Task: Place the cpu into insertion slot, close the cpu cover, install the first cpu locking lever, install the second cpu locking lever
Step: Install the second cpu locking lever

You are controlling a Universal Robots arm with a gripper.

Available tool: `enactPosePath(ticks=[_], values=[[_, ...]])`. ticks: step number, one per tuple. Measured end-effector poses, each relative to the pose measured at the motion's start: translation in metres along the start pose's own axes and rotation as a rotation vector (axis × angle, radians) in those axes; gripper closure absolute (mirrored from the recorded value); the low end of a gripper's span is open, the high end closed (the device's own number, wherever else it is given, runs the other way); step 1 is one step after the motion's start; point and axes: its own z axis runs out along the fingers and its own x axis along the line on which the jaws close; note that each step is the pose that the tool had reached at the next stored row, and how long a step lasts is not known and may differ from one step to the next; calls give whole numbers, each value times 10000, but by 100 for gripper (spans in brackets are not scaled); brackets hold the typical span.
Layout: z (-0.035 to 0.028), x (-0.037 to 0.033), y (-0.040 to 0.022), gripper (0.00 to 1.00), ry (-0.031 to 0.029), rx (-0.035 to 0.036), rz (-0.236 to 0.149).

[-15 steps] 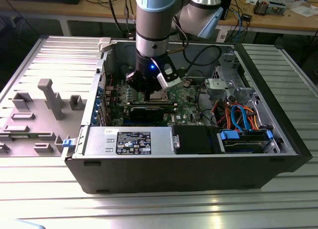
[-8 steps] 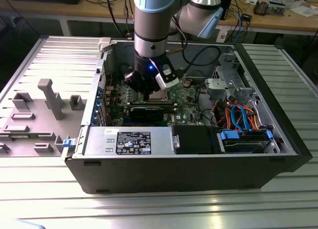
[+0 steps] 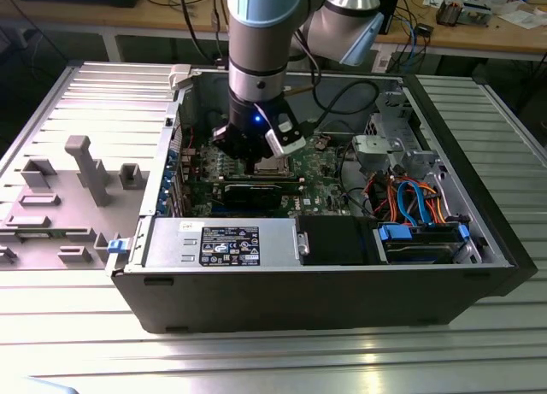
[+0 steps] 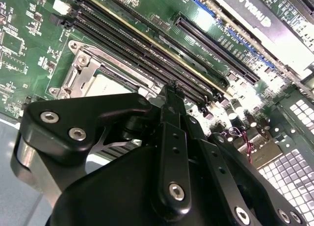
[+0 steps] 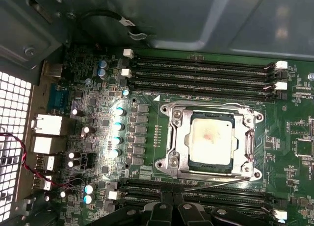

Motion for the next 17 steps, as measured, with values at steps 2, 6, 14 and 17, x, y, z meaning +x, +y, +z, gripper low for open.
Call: enactPosePath(ticks=[2,6,14,17], values=[[1,2,-5,89,-2,-18,1],[10,7,-19,89,-11,-108,-2],[34,14,-23,89,-19,-211,-6],[38,14,-23,89,-20,-211,-6]])
